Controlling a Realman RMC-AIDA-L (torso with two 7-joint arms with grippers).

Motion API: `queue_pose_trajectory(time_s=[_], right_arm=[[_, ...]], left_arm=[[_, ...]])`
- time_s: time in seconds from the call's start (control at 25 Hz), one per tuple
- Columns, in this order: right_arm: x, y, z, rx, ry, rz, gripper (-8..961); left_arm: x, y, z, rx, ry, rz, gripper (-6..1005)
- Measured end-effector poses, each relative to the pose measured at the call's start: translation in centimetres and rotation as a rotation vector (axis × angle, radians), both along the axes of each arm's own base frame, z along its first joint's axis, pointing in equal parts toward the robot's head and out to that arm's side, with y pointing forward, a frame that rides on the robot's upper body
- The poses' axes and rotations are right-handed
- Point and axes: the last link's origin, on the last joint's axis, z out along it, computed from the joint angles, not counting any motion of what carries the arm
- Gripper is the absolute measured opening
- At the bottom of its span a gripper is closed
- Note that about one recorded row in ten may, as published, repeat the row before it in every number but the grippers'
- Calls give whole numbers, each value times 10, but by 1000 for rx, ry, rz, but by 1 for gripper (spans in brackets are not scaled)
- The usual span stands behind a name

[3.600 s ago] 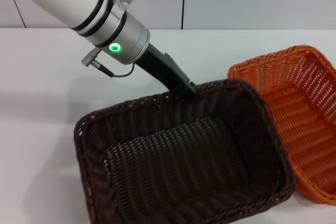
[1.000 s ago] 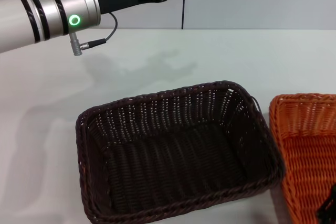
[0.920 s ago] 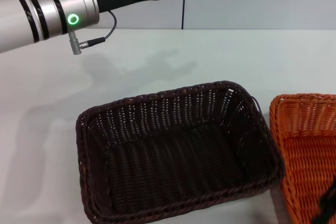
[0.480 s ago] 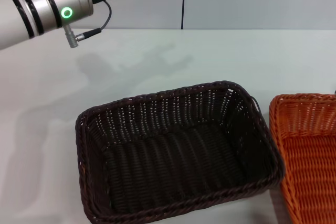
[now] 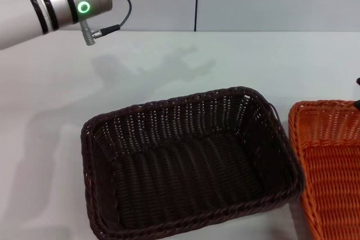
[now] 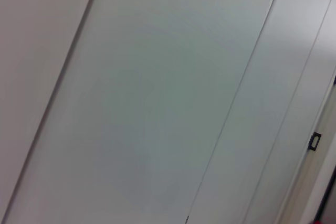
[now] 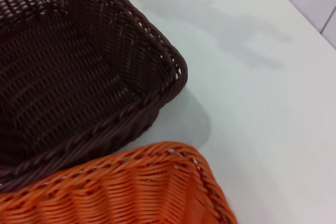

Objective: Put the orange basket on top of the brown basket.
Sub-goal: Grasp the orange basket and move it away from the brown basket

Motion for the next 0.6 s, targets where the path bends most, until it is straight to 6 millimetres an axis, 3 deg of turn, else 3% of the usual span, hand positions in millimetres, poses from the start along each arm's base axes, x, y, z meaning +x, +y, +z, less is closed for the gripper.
queue_pose_trajectory(time_s=[0.6], right_arm=[[20,12,-52,-22,-11,13,437]], left_arm=[[5,0,-5,-17,-17,-4,827]])
